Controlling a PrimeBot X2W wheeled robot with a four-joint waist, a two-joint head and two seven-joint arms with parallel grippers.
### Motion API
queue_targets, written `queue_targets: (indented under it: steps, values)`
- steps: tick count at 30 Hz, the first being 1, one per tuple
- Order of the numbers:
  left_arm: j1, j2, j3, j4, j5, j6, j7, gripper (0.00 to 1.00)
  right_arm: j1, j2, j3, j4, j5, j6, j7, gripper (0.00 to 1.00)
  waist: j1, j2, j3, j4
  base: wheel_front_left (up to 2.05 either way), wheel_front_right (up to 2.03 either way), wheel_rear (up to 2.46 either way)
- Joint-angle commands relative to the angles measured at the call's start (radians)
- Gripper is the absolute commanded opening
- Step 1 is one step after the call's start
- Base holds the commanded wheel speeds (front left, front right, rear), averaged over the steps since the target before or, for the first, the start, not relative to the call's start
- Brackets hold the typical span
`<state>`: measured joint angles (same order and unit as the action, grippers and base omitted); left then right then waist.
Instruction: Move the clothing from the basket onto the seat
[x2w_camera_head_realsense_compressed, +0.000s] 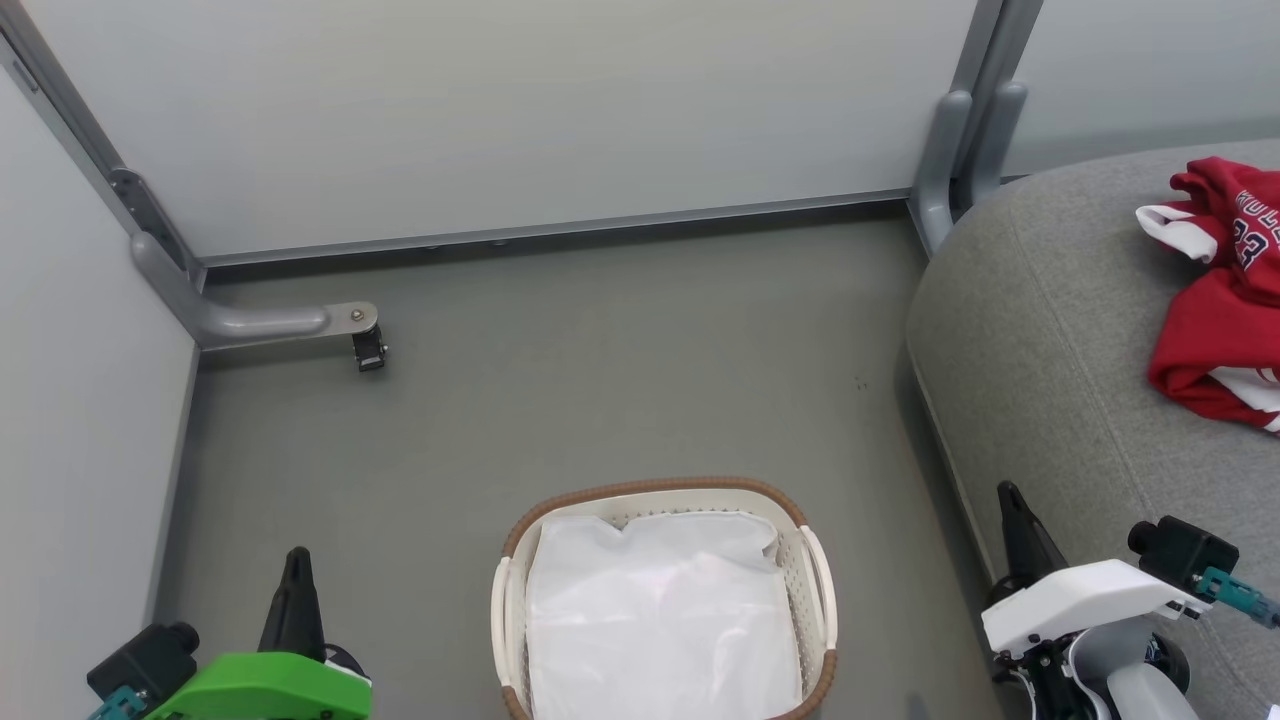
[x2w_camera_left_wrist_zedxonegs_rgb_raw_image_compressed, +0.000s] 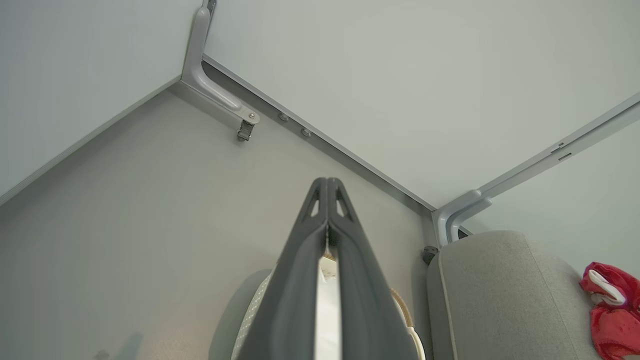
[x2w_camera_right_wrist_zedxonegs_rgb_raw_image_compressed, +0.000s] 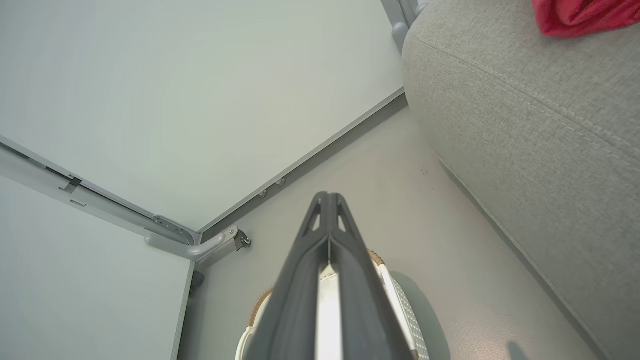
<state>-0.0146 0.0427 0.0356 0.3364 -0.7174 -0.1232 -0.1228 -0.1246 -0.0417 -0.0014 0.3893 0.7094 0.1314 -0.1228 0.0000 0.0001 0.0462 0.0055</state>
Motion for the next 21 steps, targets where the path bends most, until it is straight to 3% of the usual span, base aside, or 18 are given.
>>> queue_targets:
  steps: [1, 21]
  values:
    - [-0.032, 0.005, 0.008, -0.016, -0.039, -0.003, 0.009, 0.0, -0.001, -0.005, -0.009, -0.021, 0.039, 0.0, 0.008, 0.0, 0.0, -0.0001, -0.001, 0.0, 0.0, 0.0, 0.0]
    - [-0.054, 0.006, 0.029, -0.04, -0.287, -0.005, 0.076, 0.0, 0.003, -0.007, -0.04, -0.059, 0.289, 0.0, 0.076, 0.0, 0.0, -0.0001, -0.01, -0.001, 0.0, 0.0, 0.0]
